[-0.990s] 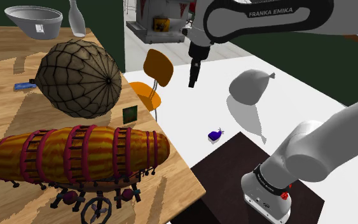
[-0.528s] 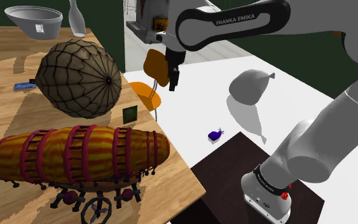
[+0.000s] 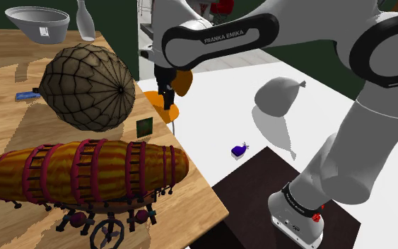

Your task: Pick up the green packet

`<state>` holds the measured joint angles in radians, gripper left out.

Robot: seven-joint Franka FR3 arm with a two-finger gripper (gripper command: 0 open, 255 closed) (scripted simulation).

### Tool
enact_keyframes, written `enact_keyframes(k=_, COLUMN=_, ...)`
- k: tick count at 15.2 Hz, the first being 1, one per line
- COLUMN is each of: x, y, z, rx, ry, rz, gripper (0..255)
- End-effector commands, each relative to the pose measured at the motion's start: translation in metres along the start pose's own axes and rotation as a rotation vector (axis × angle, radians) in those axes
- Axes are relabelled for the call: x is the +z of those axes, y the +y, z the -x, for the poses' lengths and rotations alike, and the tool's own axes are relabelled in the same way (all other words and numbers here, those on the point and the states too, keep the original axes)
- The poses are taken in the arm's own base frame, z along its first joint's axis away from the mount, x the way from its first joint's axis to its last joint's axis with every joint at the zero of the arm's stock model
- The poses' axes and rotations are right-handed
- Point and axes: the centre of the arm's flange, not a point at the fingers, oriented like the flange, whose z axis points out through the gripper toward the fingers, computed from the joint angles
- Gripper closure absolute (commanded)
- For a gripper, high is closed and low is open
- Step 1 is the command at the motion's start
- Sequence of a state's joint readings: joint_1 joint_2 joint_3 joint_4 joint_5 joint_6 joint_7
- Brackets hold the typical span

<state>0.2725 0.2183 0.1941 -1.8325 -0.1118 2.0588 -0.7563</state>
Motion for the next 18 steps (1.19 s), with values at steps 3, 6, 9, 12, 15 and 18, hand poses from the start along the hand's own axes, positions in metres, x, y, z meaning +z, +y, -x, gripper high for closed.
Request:
enact_keyframes(k=3, x=0.015, y=-0.006, z=-0.049, rx=-0.137, ry=0.009, rz=0.008, gripper=0)
enact_keyframes(k=6, x=0.028, y=-0.014, z=-0.084, rx=-0.238, ry=0.015, rz=0.014, gripper=0)
enact_keyframes(k=9, x=0.042, y=-0.018, z=-0.094, rx=-0.265, ry=0.017, rz=0.016, gripper=0)
enact_keyframes(k=12, x=0.058, y=-0.018, z=-0.095, rx=-0.265, ry=0.017, rz=0.016, gripper=0)
enact_keyframes(k=15, x=0.072, y=-0.019, z=-0.095, rx=-0.265, ry=0.017, rz=0.016, gripper=0)
enact_keyframes(k=18, x=0.071, y=-0.019, z=-0.095, rx=-0.265, ry=0.017, rz=0.016, gripper=255)
